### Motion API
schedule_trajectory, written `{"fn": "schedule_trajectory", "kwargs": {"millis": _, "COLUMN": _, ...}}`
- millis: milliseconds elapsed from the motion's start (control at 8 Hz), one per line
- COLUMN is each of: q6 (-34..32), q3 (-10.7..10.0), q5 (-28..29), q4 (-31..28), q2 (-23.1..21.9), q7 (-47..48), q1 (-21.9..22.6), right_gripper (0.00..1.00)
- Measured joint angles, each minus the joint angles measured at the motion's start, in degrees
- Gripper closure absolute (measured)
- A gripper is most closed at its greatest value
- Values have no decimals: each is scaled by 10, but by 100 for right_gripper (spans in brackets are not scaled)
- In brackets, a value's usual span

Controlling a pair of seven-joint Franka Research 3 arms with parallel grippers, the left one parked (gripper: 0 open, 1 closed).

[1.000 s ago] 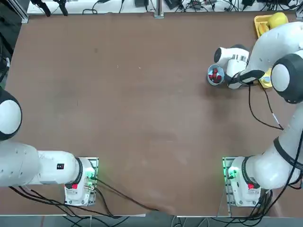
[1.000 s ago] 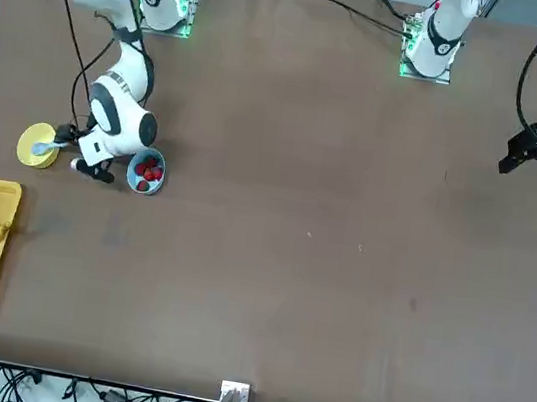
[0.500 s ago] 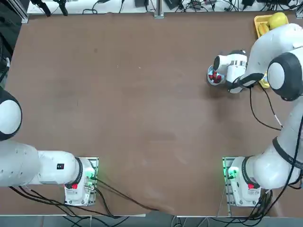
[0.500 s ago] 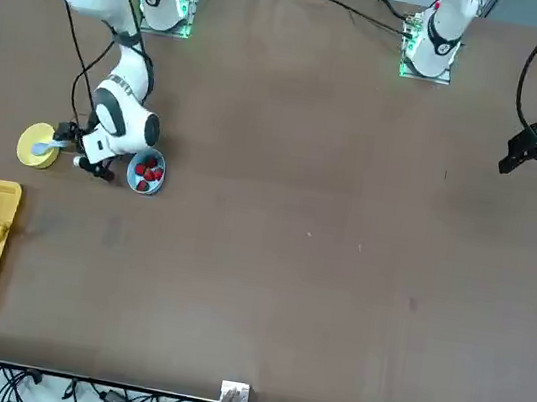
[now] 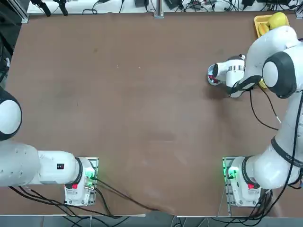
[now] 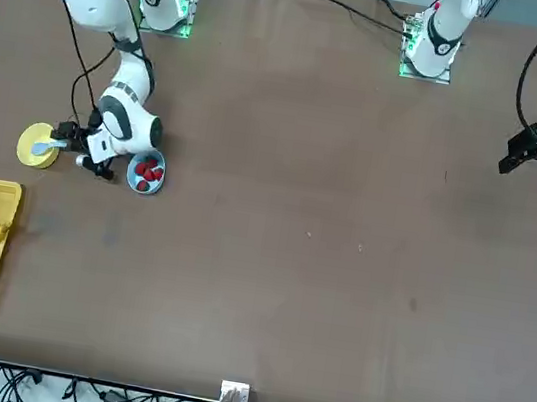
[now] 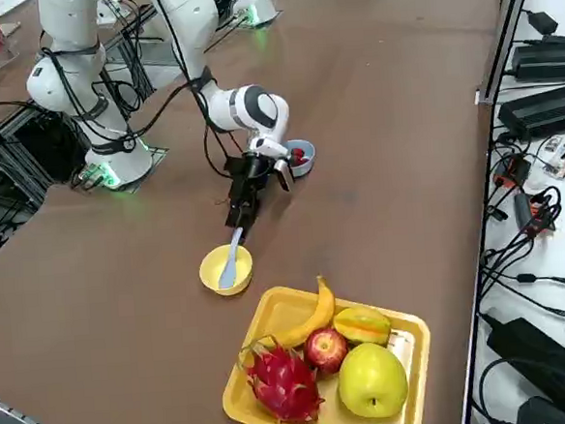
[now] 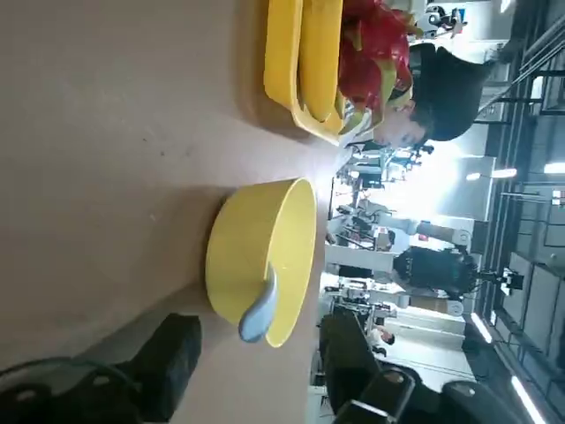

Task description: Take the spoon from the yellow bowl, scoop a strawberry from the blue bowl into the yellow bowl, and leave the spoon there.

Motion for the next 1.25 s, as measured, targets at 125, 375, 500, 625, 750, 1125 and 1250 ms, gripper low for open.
{"fn": "schedule_trajectory", "kwargs": {"millis": 125, "q6": -6, "q3": 0, "q5": -7, "q4": 0, "q2": 4, "q7": 0, "q1": 0, "right_gripper": 20}}
{"fn": "schedule_trajectory", "kwargs": {"millis": 375, "q6": -20, "q3": -2, "q5": -25, "q4": 0, "q2": 12, "q7": 5, "q1": 0, "right_gripper": 25}}
{"fn": "schedule_trajectory", "kwargs": {"millis": 500, "q6": -21, "q3": -2, "q5": -29, "q4": 0, "q2": 14, "q7": 7, "q1": 0, "right_gripper": 28}}
{"fn": "schedule_trajectory", "kwargs": {"millis": 625, "q6": -22, "q3": -3, "q5": -29, "q4": 0, "q2": 14, "q7": 7, "q1": 0, "right_gripper": 30}}
{"fn": "schedule_trajectory", "kwargs": {"millis": 750, "q6": -24, "q3": -3, "q5": -30, "q4": 1, "q2": 14, "q7": 7, "q1": 0, "right_gripper": 32}}
{"fn": "schedule_trajectory", "kwargs": {"millis": 1125, "q6": -32, "q3": -3, "q5": -37, "q4": 1, "q2": 14, "q7": 9, "q1": 0, "right_gripper": 36}}
{"fn": "schedule_trajectory", "kwargs": {"millis": 1250, "q6": -33, "q3": -3, "q5": -38, "q4": 2, "q2": 15, "q7": 12, "q1": 0, "right_gripper": 36}}
